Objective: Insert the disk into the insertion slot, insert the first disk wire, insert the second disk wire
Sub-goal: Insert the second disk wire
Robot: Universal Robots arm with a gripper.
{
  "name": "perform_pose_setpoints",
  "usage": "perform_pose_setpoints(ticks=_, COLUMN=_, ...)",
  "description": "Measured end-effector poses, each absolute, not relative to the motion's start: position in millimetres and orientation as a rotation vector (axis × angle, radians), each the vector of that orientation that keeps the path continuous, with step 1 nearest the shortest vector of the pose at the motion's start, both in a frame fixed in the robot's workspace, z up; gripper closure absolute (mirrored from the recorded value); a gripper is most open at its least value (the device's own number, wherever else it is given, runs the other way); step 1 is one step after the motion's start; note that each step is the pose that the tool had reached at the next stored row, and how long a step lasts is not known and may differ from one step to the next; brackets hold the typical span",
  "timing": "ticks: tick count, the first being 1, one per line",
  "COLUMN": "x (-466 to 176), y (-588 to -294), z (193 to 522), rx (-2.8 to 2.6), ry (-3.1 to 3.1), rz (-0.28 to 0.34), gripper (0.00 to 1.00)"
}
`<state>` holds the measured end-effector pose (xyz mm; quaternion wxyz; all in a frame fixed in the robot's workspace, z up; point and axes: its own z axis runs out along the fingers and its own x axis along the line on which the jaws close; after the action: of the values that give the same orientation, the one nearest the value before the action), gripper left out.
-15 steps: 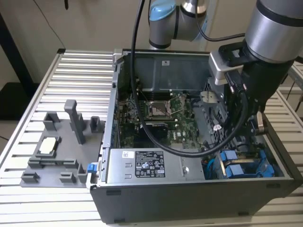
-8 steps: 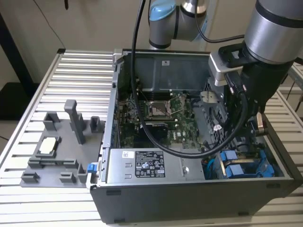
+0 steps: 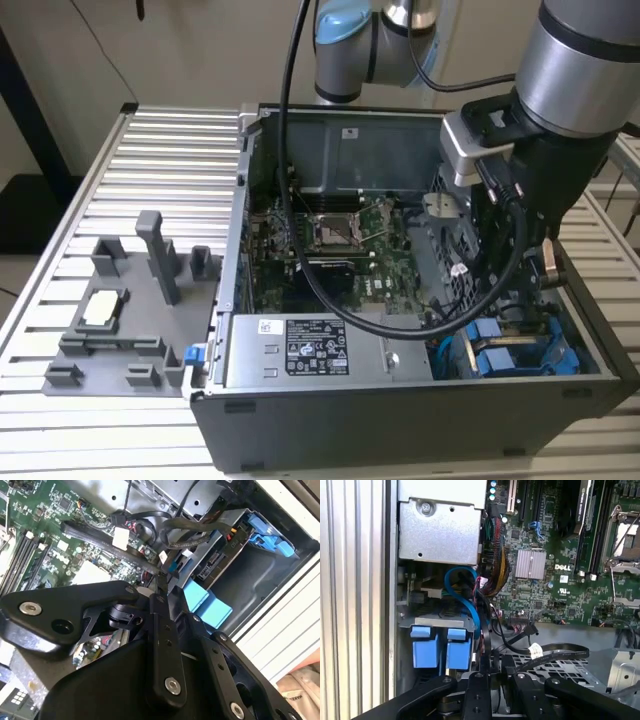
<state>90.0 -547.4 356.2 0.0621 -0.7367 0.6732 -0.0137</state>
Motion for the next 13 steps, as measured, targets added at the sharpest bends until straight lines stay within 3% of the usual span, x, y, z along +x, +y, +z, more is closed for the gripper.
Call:
perform_pose_setpoints(ticks=5, x=90.1, y=-547.4, z=356.0, rx=-2.228, ry=2.032, rz=-0.04, gripper=0.78)
perform_pose_setpoints(ticks=6, x=90.1, y=-547.4, z=356.0, rx=-2.228, ry=2.032, rz=-0.04, gripper=0.85)
perform_pose_setpoints(ticks=13, x=90.1, y=-547.5, z=358.8, rx=-2.228, ry=2.033, rz=-0.039, gripper=0.83)
